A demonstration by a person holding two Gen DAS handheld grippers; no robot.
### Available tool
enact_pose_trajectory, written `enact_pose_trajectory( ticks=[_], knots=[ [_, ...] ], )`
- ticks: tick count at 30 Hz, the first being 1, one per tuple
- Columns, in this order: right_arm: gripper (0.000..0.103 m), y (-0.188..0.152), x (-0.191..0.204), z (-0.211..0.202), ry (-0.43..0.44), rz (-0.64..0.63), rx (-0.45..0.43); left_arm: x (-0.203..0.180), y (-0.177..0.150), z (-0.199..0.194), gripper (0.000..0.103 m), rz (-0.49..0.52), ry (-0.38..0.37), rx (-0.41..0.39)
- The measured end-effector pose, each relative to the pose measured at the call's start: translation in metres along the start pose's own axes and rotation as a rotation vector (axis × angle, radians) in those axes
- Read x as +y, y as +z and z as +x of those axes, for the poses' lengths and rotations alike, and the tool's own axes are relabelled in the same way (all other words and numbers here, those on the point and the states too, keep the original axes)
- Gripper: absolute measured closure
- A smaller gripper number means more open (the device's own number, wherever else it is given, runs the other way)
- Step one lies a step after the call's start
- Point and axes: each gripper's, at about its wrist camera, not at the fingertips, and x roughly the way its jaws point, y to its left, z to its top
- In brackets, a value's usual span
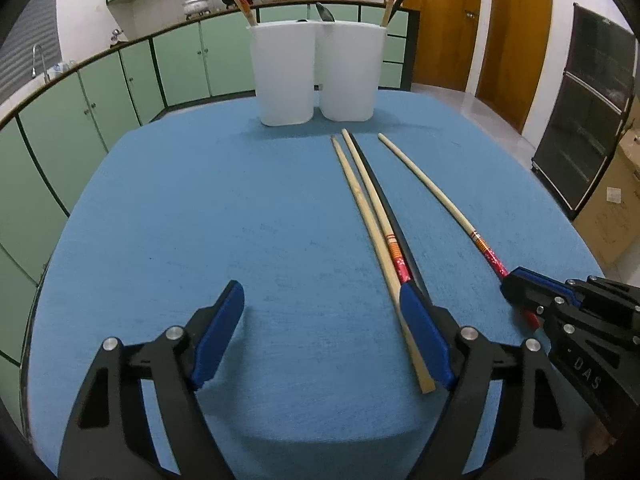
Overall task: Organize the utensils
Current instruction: 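Grasp the plain wooden chopstick with the left tool while the right tool grasps the red-patterned chopstick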
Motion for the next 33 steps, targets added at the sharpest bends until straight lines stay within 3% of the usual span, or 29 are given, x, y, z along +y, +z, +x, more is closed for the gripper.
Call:
enact_pose_trajectory(
  ticks=[11, 20, 25, 33],
  knots=[
    [0.098, -0.002, -0.001, -0.001, 0.013, 0.01, 0.0, -0.007, 0.007, 0.017, 0.025, -0.01, -0.011, 0.067],
    [0.098, -0.001, 0.001, -0.001, 0.011, 0.008, 0.002, -0.003, 0.007, 0.013, 0.031, -0.033, -0.014, 0.057],
    [0.097, -0.001, 0.0, -0.001, 0.007, 0.001, 0.002, 0.002, 0.005, 0.01, 0.062, -0.044, 0.002, 0.054],
    [0.097, 0.0, 0.0, 0.001, 0.004, -0.004, 0.006, -0.001, 0.007, 0.011, 0.073, -0.037, 0.035, 0.06]
  ],
)
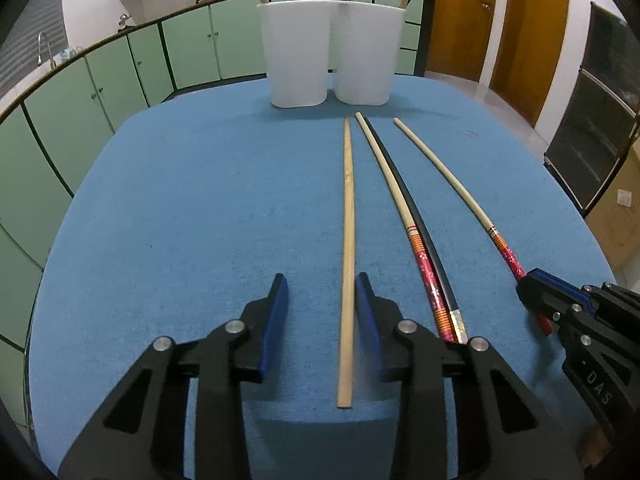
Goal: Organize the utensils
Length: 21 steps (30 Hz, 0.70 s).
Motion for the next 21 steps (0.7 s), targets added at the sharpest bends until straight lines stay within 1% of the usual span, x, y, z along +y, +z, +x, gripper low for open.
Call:
enact_pose_trajectory(
  ticks=[1, 3, 5, 7, 10, 11, 16, 18, 19, 20, 21],
  knots=[
    [0.097, 0.0, 0.0, 0.0, -0.001, 0.002, -0.001, 0.0, 0.0, -0.001, 0.082, 0.001, -0.005, -0.001],
    [0.097, 0.0, 0.0, -0.001, -0.016, 0.003, -0.004, -0.001, -0.001, -0.002, 0.095, 0.006, -0.001, -0.003],
    [0.097, -0.001, -0.001, -0.002, -0.033, 0.012, -0.009, 0.003, -0.002, -0.002, 0.096, -0.011, -0.001, -0.004],
    [0.097, -0.001, -0.007, -0.003, -0.049, 0.044, -0.014, 0.01, -0.003, -0.004, 0.097, -0.04, 0.015, -0.007],
    [0.097, 0.0, -0.017, -0.004, -0.055, 0.094, -0.019, 0.027, -0.005, -0.007, 0.097, -0.11, 0.047, -0.011],
    [0.097, 0.001, -0.018, -0.003, -0.054, 0.097, -0.018, 0.032, -0.004, -0.006, 0.097, -0.124, 0.046, -0.009],
    [0.097, 0.015, -0.015, 0.006, -0.062, 0.087, -0.009, 0.037, 0.009, 0.005, 0.097, -0.128, 0.054, -0.004],
    [0.097, 0.02, -0.014, 0.009, -0.051, 0.074, -0.005, 0.037, 0.011, 0.007, 0.096, -0.118, 0.051, -0.003],
    [0.097, 0.02, -0.014, 0.009, -0.048, 0.072, -0.013, 0.038, 0.01, 0.006, 0.092, -0.121, 0.046, -0.006],
    [0.095, 0.018, -0.014, 0.006, -0.035, 0.07, -0.02, 0.04, 0.008, 0.005, 0.086, -0.129, 0.029, -0.007],
    [0.095, 0.016, -0.014, 0.003, -0.018, 0.063, -0.029, 0.04, 0.005, 0.002, 0.066, -0.13, 0.014, -0.011]
  ],
)
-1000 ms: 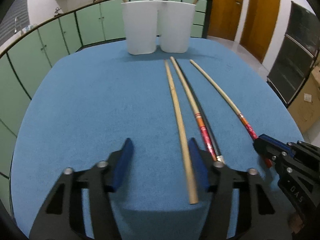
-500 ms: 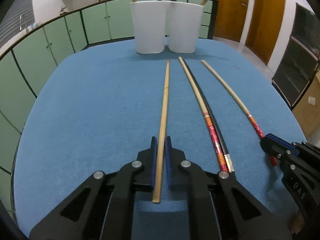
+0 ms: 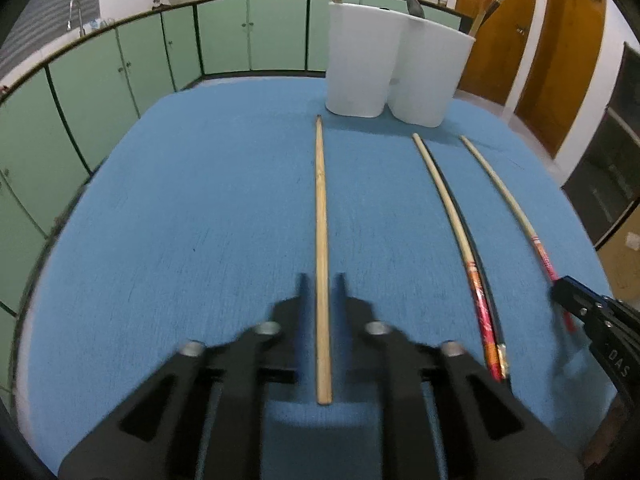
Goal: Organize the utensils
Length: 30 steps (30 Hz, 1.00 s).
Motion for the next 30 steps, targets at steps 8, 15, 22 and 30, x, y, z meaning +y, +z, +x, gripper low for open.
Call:
enact_pose_trajectory(
  ticks=[8, 15, 22, 30],
  knots=[
    [0.086, -0.028, -0.002, -0.017, 0.052, -0.033, -0.002, 0.009, -0.02, -0.014, 0.049, -0.02, -0.023, -0.023],
    [0.086, -0.028, 0.007, -0.017, 0.039, -0.081, 0.0, -0.002, -0.024, -0.015, 0.049, 0.036, 0.007, -0.011],
    [0.085, -0.035, 0.014, -0.02, 0.027, -0.122, -0.005, -0.001, -0.028, -0.019, 0.05, 0.039, 0.009, -0.007],
    [0.09, -0.033, 0.011, -0.017, 0.044, -0.103, -0.01, 0.002, -0.028, -0.019, 0.057, 0.027, 0.024, -0.008]
  ],
)
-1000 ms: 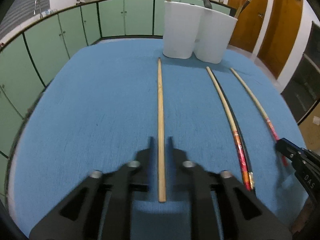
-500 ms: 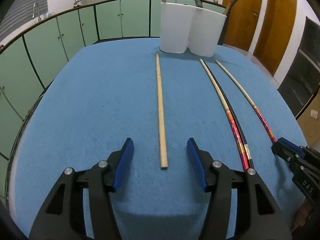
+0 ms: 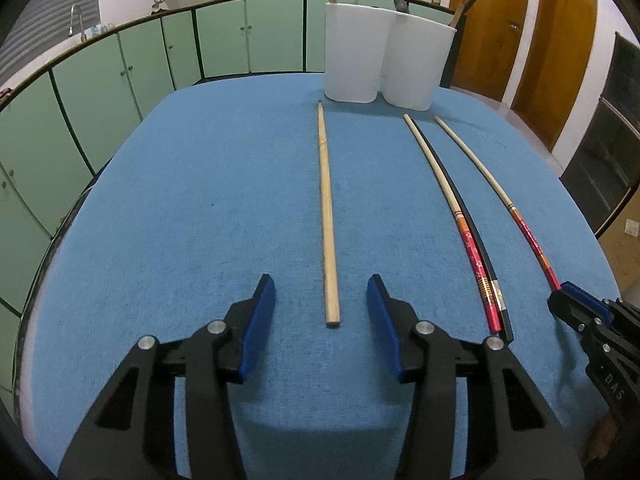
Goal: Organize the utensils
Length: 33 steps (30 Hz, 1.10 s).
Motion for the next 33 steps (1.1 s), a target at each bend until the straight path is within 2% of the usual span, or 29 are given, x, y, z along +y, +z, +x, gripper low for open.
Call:
enact_pose_trajectory(
  ticks=[5, 13, 14, 15, 18, 19, 27, 33],
  knots=[
    [0.091, 0.0, -0.007, 0.001, 0.035, 0.039, -0.002, 0.0, 0.0, 0.0, 0.057, 0.003, 0.003, 0.001],
    [0.093, 0.002, -0.001, 0.004, 0.004, 0.01, 0.009, 0.001, -0.001, 0.0, 0.057, 0.011, 0.009, 0.002],
    [0.095, 0.003, -0.001, 0.004, -0.004, 0.01, 0.01, 0.0, -0.001, 0.0, 0.06, 0.013, 0.009, 0.002],
    [0.097, 0.003, 0.0, 0.005, -0.008, 0.011, 0.011, -0.001, -0.001, 0.0, 0.071, 0.016, 0.007, 0.001],
    [0.097, 0.004, 0.0, 0.005, -0.008, 0.012, 0.013, -0.004, -0.001, -0.001, 0.094, 0.026, 0.009, -0.001],
    [0.097, 0.003, 0.0, 0.005, -0.01, 0.012, 0.013, -0.004, 0.0, -0.001, 0.097, 0.025, 0.006, -0.001],
    [0.097, 0.013, -0.004, -0.013, 0.002, 0.019, -0.019, -0.001, 0.002, -0.017, 0.097, 0.014, 0.001, -0.004],
    [0.097, 0.036, -0.007, -0.045, 0.005, 0.014, -0.092, 0.004, 0.025, -0.058, 0.097, 0.03, 0.01, -0.093]
  ],
)
